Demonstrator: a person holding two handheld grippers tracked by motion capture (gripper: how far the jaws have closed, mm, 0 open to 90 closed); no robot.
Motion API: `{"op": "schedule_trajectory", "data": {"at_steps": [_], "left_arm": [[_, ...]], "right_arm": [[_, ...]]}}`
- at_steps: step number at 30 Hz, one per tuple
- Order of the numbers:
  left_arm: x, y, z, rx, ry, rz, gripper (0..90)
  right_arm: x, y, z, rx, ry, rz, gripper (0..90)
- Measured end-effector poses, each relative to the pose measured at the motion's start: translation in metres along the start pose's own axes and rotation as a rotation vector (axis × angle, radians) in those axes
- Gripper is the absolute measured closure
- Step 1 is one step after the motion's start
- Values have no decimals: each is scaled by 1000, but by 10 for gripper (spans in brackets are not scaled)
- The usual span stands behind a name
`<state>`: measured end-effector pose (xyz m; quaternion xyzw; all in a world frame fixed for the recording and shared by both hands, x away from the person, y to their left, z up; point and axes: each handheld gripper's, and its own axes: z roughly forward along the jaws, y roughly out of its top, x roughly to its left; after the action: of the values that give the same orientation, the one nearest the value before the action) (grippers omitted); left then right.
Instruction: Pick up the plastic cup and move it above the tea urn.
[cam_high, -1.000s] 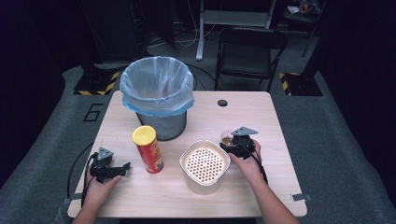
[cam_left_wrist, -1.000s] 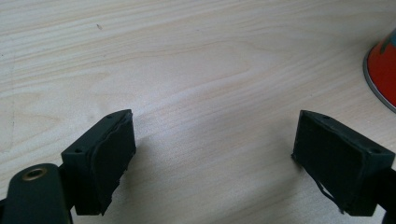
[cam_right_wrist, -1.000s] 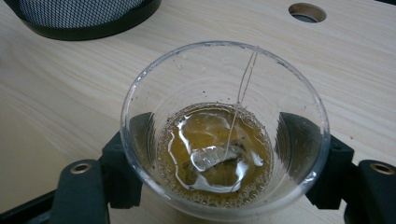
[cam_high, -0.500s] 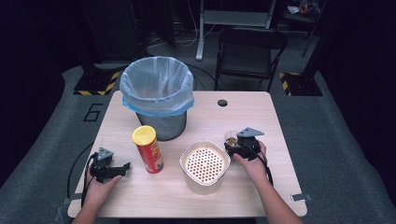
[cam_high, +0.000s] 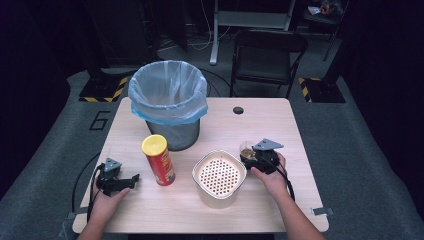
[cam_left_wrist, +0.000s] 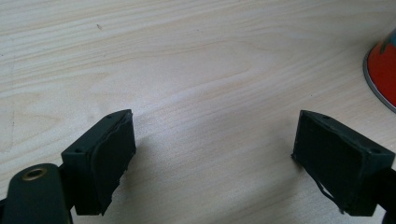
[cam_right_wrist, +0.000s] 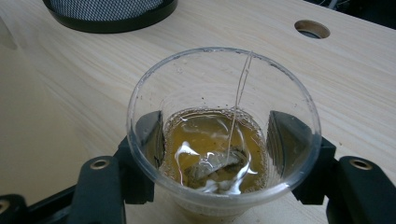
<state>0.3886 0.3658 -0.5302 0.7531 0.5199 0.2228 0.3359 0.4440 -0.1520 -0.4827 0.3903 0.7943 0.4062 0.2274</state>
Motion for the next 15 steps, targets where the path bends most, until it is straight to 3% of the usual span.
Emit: {"op": "schedule_trajectory", "data": {"at_steps": [9, 15], "left_arm": [[0, 0, 0, 0, 0, 0, 126], [0, 0, 0, 0, 0, 0, 126]], "right_arm": [[-3, 1, -1, -3, 6, -5, 366], [-5, 8, -6, -7, 35, -18, 369]]}}
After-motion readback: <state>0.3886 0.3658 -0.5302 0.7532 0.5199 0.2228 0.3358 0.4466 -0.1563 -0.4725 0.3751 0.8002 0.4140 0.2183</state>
